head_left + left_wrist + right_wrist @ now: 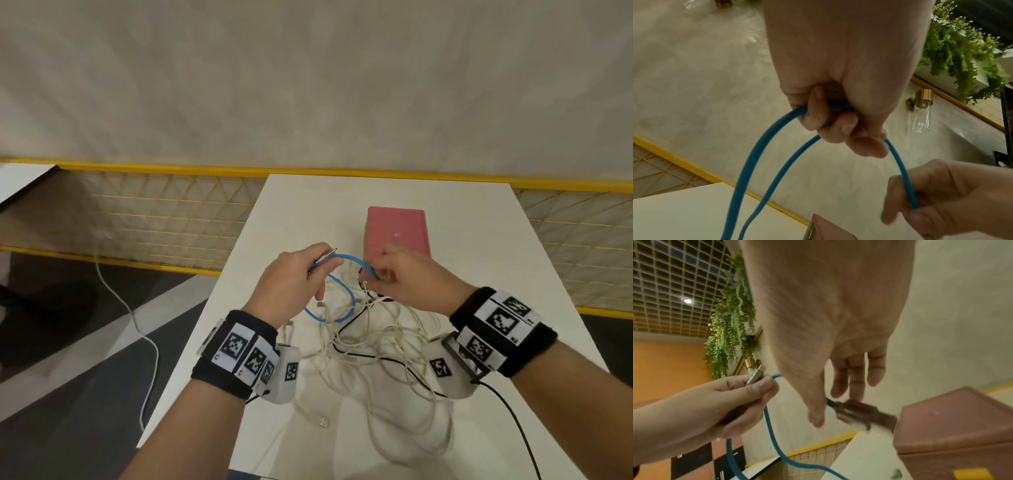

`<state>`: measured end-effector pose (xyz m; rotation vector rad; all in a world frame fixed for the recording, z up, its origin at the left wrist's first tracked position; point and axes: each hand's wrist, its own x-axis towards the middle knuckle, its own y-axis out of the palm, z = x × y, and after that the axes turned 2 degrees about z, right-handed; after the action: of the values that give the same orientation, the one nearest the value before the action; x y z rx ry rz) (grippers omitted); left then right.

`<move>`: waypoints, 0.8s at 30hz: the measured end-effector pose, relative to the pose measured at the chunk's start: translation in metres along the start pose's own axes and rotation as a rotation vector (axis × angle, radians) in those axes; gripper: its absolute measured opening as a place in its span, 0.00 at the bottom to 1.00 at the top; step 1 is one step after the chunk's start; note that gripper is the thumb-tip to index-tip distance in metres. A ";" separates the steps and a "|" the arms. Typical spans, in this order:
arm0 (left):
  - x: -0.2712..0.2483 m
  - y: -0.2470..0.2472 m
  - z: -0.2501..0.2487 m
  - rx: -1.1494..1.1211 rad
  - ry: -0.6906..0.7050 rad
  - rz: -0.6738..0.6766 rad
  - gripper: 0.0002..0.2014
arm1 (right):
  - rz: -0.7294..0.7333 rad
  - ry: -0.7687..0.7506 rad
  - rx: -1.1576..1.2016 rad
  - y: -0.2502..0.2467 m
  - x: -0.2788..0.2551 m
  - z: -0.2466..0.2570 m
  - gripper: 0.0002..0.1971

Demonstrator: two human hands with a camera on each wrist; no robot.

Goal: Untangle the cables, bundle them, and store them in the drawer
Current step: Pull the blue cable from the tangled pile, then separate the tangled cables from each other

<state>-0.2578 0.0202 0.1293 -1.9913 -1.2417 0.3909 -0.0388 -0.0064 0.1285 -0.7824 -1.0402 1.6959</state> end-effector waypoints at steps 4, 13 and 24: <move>0.000 -0.006 0.004 -0.019 -0.014 0.024 0.09 | 0.119 0.009 0.431 -0.008 0.020 0.020 0.07; -0.009 -0.027 0.018 -0.332 -0.069 -0.185 0.10 | -0.064 0.054 0.281 -0.029 0.115 0.042 0.41; -0.022 -0.020 0.065 -0.202 -0.147 -0.220 0.05 | 0.332 0.029 0.025 0.107 0.075 0.075 0.06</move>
<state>-0.3200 0.0338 0.0974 -1.9922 -1.6320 0.3175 -0.1702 0.0247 0.0614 -1.0027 -0.9032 1.9657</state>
